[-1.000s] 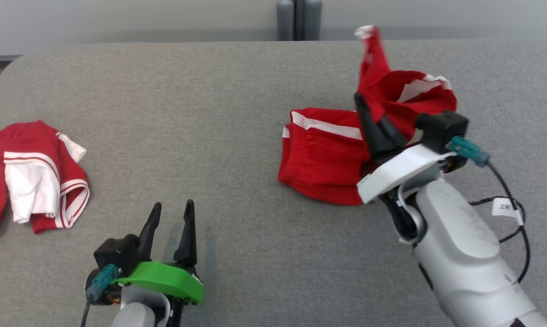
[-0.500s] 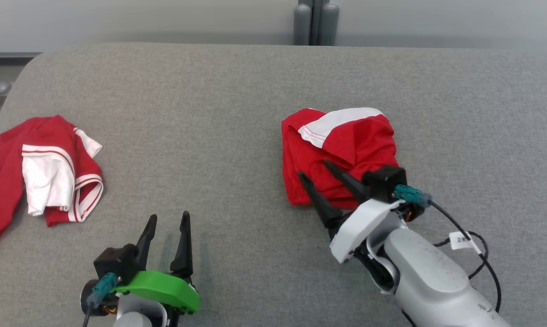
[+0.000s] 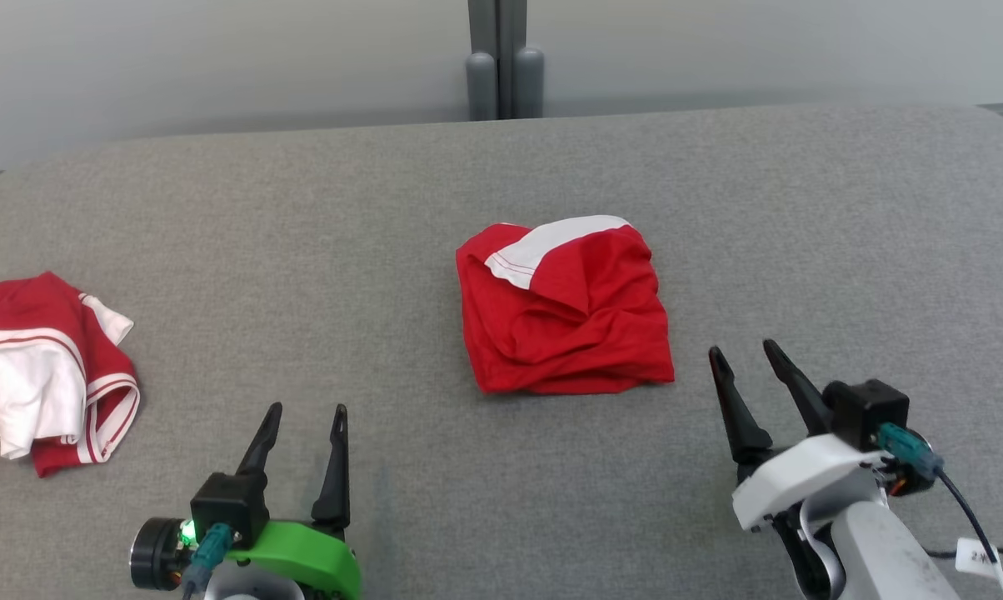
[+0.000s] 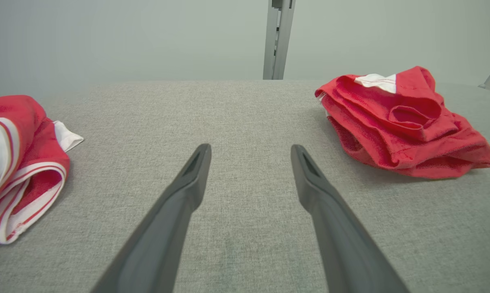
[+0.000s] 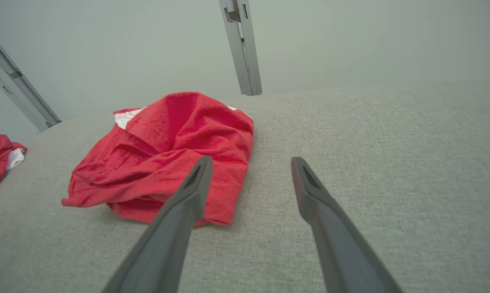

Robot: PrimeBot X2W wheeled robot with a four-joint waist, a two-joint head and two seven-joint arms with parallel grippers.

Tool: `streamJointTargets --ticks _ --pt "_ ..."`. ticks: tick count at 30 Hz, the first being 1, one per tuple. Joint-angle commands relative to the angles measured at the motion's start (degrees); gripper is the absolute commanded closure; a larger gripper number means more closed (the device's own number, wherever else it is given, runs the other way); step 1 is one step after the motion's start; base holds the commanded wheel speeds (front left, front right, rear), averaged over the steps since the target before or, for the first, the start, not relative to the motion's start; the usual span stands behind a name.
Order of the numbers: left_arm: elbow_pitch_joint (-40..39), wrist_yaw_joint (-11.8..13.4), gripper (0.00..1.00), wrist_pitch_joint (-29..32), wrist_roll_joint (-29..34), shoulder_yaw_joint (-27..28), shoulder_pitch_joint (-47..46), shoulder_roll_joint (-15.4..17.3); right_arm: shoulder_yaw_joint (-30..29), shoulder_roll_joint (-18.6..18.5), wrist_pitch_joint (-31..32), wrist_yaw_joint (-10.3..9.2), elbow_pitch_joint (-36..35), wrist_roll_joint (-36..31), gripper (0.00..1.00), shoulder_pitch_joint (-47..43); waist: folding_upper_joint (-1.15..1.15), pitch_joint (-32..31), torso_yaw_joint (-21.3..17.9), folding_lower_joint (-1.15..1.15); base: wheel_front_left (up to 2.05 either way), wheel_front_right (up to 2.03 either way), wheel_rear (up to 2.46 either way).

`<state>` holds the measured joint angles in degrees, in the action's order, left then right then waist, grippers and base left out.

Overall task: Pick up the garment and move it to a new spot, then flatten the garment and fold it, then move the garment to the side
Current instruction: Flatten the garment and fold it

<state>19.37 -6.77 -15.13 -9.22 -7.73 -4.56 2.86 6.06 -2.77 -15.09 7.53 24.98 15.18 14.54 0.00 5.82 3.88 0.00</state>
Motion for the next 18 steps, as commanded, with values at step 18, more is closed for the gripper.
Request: streamJointTargets --ticks 18 --pt "-3.1 1.2 0.0 0.0 0.3 -2.2 2.0 0.1 1.4 -0.2 -0.1 -0.07 -0.9 0.1 0.0 -2.6 0.0 0.9 -0.5 0.0 0.0 0.0 0.0"
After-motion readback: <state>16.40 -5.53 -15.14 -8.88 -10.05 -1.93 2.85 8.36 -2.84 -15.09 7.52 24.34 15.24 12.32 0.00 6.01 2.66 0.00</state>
